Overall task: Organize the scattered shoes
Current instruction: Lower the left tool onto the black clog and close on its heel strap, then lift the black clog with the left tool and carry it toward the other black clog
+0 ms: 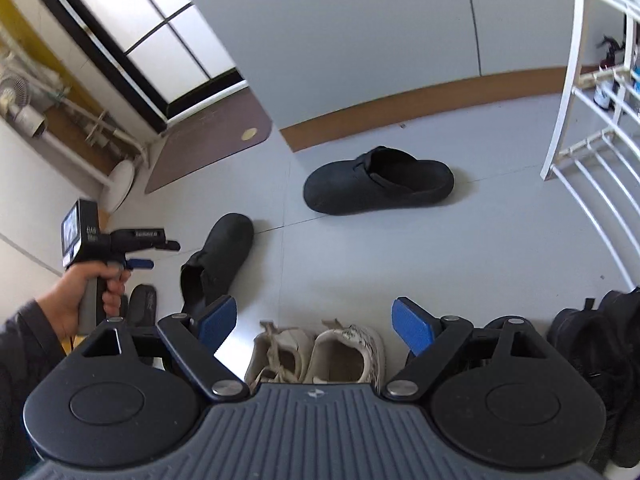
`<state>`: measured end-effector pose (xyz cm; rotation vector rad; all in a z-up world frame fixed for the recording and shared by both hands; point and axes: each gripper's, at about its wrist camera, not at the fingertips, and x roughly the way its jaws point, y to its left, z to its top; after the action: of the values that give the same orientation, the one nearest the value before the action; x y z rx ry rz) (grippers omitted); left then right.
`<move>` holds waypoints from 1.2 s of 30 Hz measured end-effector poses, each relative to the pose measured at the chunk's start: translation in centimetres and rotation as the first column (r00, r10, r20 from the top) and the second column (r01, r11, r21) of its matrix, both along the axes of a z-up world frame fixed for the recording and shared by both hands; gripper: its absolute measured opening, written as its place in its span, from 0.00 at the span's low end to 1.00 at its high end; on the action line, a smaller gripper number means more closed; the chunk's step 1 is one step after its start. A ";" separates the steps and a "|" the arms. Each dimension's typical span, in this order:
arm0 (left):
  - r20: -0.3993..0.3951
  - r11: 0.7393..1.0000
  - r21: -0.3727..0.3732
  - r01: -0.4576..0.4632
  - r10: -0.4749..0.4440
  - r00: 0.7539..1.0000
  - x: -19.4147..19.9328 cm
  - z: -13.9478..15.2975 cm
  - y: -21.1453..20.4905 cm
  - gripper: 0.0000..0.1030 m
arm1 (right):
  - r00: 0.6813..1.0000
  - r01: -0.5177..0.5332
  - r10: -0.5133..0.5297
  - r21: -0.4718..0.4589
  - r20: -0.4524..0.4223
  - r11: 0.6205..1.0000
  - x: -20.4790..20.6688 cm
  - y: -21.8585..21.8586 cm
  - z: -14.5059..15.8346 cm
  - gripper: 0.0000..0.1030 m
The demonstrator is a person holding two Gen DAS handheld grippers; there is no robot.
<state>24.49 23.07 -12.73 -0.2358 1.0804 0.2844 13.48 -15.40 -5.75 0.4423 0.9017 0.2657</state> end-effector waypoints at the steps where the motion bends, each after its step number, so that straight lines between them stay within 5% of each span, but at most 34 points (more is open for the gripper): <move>1: 0.003 1.000 0.012 0.006 -0.006 1.000 0.3 -0.6 0.2 0.76 | 1.000 0.000 0.000 0.001 -0.007 1.000 0.2 0.1 -0.8 0.86; 9: -0.011 0.999 0.044 0.027 -0.027 1.000 1.5 -5.2 0.5 0.83 | 0.999 -0.022 0.024 0.068 -0.038 0.997 1.3 1.4 -7.0 0.86; 17: -0.033 0.989 0.135 0.057 -0.053 0.998 2.5 -7.7 -0.3 1.00 | 0.994 -0.086 0.089 0.067 -0.056 0.994 1.1 2.3 -11.2 0.86; 24: -0.028 0.971 0.212 0.114 -0.110 0.993 2.6 -8.2 -1.5 1.00 | 0.989 -0.090 0.095 0.052 -0.110 0.995 1.0 1.9 -13.5 0.86; 27: -0.029 0.960 0.235 0.154 -0.151 0.988 2.7 -8.1 -2.3 0.93 | 0.989 -0.092 0.097 0.046 -0.114 0.995 1.0 1.8 -13.8 0.86; 36: -0.049 0.927 0.236 0.293 -0.290 0.956 3.2 -8.2 -5.8 0.85 | 0.987 -0.095 0.101 0.055 -0.127 0.994 0.7 1.4 -14.1 0.86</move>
<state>27.68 17.28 -20.89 0.1456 1.0675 0.1467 14.14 -13.96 -19.85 0.4649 1.0473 0.3524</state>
